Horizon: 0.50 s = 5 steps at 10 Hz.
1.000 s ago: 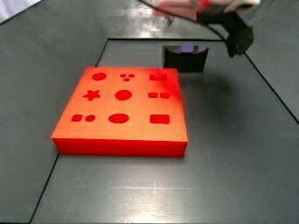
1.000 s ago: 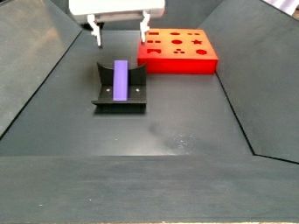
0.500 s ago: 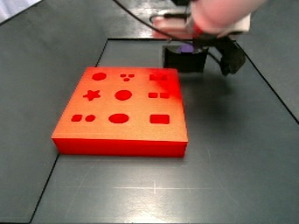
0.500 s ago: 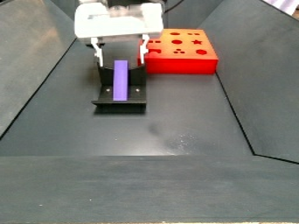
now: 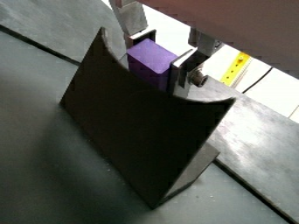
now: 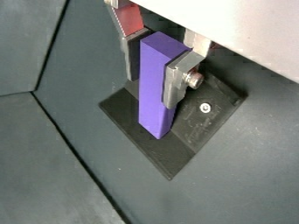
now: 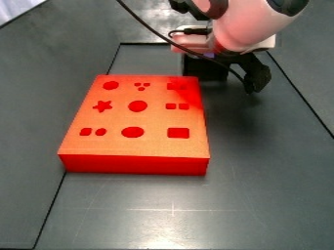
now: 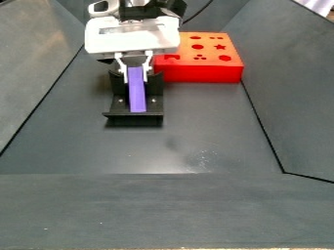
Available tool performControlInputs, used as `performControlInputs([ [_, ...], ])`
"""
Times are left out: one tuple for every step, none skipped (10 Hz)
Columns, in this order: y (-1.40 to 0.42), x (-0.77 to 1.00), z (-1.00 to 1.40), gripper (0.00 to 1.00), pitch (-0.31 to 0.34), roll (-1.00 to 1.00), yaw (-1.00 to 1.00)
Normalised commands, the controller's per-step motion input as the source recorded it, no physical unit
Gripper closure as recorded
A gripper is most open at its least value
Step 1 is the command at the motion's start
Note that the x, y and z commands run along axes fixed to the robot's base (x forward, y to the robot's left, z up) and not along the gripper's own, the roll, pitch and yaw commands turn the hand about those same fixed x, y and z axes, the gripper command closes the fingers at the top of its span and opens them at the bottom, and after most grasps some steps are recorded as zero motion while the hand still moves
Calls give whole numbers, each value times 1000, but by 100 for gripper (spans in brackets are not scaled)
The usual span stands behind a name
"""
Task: Pick up the rectangle object. Move up. Place the rectangle object on the fixture. Regrasp the rectangle object. Move to above the board. Insert the rectangle object.
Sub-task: Move to above the board.
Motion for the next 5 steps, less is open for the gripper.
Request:
performControlInputs([
  [-42,6,1000,100,95,-307,16],
  [-36,-1,1000,100,90,-262,30],
  [-34,-5,1000,100,54,-186,49],
  [-33,-7,1000,100,40,-149,55],
  [-32,-9,1000,100,28,-98,54],
])
